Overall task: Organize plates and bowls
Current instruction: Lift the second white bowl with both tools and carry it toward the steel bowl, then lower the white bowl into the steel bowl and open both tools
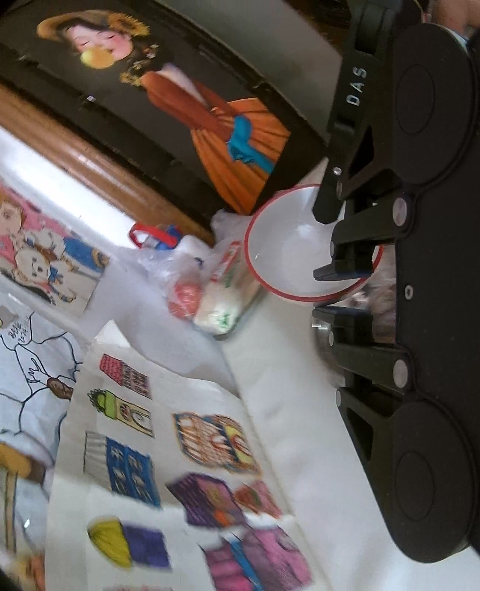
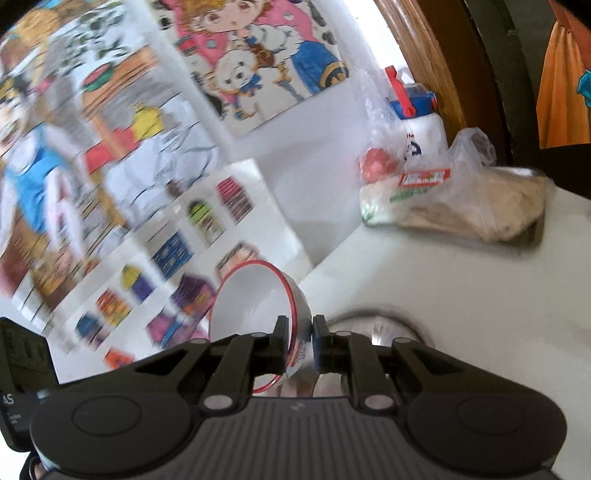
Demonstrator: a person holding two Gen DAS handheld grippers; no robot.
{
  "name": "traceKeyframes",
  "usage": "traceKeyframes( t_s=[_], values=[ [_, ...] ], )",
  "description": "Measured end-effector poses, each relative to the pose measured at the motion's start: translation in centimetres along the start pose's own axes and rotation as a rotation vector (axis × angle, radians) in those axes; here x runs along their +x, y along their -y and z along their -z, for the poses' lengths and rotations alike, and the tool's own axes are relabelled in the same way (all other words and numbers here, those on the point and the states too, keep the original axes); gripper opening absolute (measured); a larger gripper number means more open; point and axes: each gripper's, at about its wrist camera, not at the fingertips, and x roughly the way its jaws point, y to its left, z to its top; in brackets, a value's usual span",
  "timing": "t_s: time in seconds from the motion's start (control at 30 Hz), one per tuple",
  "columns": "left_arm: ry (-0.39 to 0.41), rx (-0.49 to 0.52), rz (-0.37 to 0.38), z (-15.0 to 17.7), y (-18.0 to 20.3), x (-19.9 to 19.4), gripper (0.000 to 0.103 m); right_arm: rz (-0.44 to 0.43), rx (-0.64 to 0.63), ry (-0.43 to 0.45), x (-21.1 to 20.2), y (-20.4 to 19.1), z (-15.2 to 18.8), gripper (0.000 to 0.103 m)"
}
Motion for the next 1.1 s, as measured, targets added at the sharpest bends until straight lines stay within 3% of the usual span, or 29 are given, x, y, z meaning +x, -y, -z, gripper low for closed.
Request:
traceKeyframes(
  t_s=[0.23, 0.53, 1.1],
  values=[
    [-0.047, 0.016, -0.009, 5.1, 0.2, -3.5, 0.014, 0.018, -0.002, -0.058, -2.2, -0.8, 4.9, 0.015],
    [-0.096, 0.051, -0.046, 8.8, -0.4, -5.6, 0.017, 0.021, 0.010, -0.197, -1.9, -0.8, 9.8, 0.016],
    [-0.225, 0.141, -0.087, 10.5, -0.2, -4.3, 0.018, 0.086, -0.057, -0.400, -1.0, -1.6, 9.9, 0.019]
  ],
)
